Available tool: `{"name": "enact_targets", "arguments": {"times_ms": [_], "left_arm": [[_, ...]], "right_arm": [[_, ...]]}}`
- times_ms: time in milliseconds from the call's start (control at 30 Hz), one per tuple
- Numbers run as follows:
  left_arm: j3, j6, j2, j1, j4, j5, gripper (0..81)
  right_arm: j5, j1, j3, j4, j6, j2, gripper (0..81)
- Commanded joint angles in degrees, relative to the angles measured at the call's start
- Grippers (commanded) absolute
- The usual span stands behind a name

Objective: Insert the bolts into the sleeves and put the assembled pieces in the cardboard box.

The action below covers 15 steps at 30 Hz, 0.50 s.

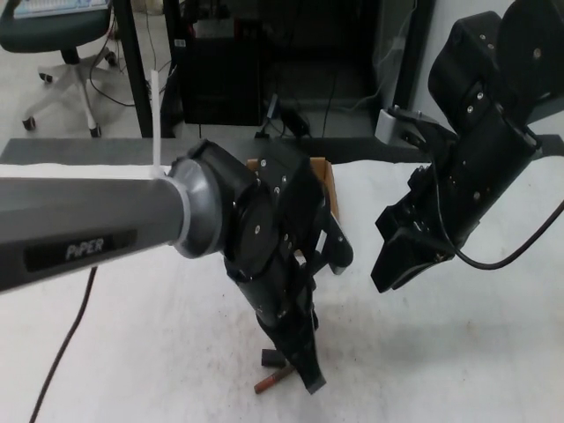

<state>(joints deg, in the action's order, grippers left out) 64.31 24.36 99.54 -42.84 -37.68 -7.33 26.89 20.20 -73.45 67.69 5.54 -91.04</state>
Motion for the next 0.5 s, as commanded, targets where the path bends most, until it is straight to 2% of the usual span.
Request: {"name": "enact_targets", "arguments": {"times_ms": [0, 467], "left_arm": [[0.4, 0.1, 1.6, -0.2, -0.7, 1.0, 21.8], [0.4, 0.1, 4.3, -0.2, -0.7, 3.7, 21.8]], "right_arm": [[0.1, -0.1, 0.0, -0.5, 0.5, 0.6, 25.4], [0.1, -0.1, 0.0, -0.5, 0.5, 0.6, 25.4]]}}
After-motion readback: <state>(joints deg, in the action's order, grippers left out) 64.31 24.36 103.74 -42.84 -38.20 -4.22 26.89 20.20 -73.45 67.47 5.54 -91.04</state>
